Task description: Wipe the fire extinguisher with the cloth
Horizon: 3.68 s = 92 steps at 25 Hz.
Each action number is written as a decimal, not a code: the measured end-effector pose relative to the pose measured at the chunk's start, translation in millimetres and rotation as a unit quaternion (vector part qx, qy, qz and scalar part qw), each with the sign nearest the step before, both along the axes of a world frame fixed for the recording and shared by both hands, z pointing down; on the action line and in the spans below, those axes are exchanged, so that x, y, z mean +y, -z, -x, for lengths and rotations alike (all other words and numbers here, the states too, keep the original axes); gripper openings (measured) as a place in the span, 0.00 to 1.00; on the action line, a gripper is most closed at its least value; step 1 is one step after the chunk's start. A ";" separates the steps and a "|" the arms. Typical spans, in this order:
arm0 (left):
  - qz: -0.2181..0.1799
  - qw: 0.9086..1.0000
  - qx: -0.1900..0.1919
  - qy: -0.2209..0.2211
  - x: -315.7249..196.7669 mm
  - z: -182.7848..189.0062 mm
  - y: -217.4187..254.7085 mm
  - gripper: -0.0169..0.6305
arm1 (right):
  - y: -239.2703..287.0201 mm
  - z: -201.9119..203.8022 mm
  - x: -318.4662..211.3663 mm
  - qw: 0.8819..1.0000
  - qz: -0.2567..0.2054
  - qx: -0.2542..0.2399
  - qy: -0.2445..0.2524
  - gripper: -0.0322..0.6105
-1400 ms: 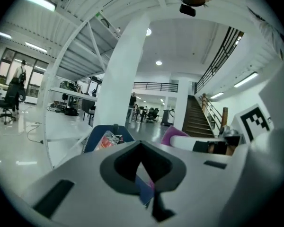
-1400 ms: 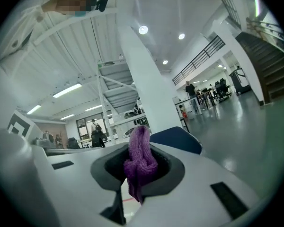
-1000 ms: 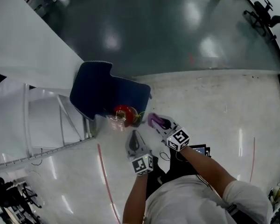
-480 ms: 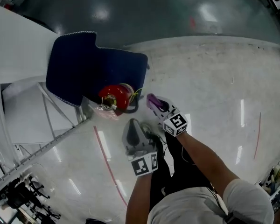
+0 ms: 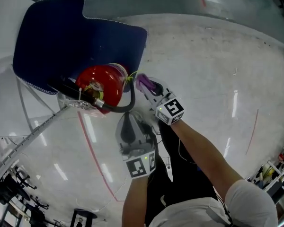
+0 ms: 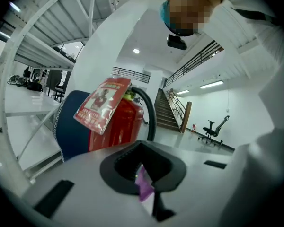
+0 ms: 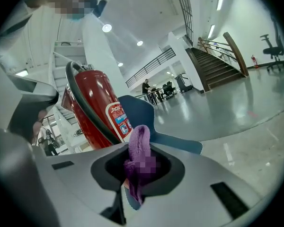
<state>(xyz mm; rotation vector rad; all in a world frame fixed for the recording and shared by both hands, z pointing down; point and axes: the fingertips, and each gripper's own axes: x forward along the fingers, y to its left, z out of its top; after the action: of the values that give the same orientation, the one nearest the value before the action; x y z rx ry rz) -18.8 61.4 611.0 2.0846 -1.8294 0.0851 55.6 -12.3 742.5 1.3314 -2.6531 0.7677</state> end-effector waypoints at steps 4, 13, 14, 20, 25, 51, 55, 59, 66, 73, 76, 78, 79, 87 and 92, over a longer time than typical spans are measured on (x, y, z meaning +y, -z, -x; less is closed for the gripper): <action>0.014 1.000 0.009 0.014 4.0 1.6 -22.9 0.03 | -13.4 8.1 -9.5 1.000 -0.003 -0.001 0.012 0.14; 0.020 1.000 0.012 0.017 0.6 10.3 -40.0 0.03 | -43.3 17.4 -15.8 1.000 0.018 -0.007 0.011 0.14; 0.021 0.999 0.015 0.018 -0.6 9.9 -39.5 0.03 | -42.2 17.6 -16.6 1.000 0.018 -0.012 0.012 0.14; 0.024 0.999 0.017 0.021 3.1 10.8 -37.8 0.03 | -21.7 14.5 -7.3 0.999 0.010 -0.032 0.023 0.14; 0.017 0.999 0.015 0.025 6.7 12.8 -24.8 0.03 | 19.1 10.4 2.3 0.999 -0.009 -0.046 0.025 0.14; -0.033 0.999 -0.012 0.005 24.1 62.0 123.5 0.03 | 250.2 68.2 33.7 0.992 -0.074 -0.081 0.054 0.14; -0.041 0.999 -0.012 -0.003 23.3 65.5 138.0 0.03 | 260.4 88.5 22.6 0.992 -0.079 -0.078 0.059 0.14; -0.042 0.999 -0.017 -0.007 31.0 68.5 140.4 0.03 | 250.4 96.6 17.8 0.994 -0.061 -0.079 0.048 0.14; -0.072 0.997 -0.017 0.005 16.6 80.4 181.9 0.03 | 306.7 90.0 14.2 0.991 -0.097 -0.077 0.053 0.14; -0.088 0.996 -0.013 0.014 14.5 79.9 215.0 0.03 | 349.4 78.0 24.9 0.990 -0.121 -0.057 0.048 0.14; -0.093 0.996 -0.012 0.012 17.1 75.3 228.8 0.03 | 366.0 73.9 38.8 0.988 -0.135 -0.044 0.057 0.14; -0.099 0.995 -0.019 0.002 17.9 69.3 238.6 0.03 | 376.9 71.2 50.4 0.986 -0.146 -0.036 0.067 0.14; -0.101 0.995 -0.022 -0.001 18.1 66.7 243.4 0.03 | 381.9 69.8 56.7 0.985 -0.152 -0.031 0.073 0.14; -0.086 0.996 -0.027 0.007 24.1 59.1 262.6 0.03 | 402.8 46.9 98.6 0.982 -0.168 0.007 0.082 0.14; -0.085 0.996 -0.025 -0.006 20.6 52.8 263.2 0.03 | 403.4 29.3 92.4 0.984 -0.164 0.020 0.064 0.14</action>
<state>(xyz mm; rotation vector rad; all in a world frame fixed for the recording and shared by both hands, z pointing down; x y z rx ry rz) -71.5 82.0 347.7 2.2266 -1.9154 -0.0168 26.3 80.2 339.1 1.2031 -2.8885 0.2924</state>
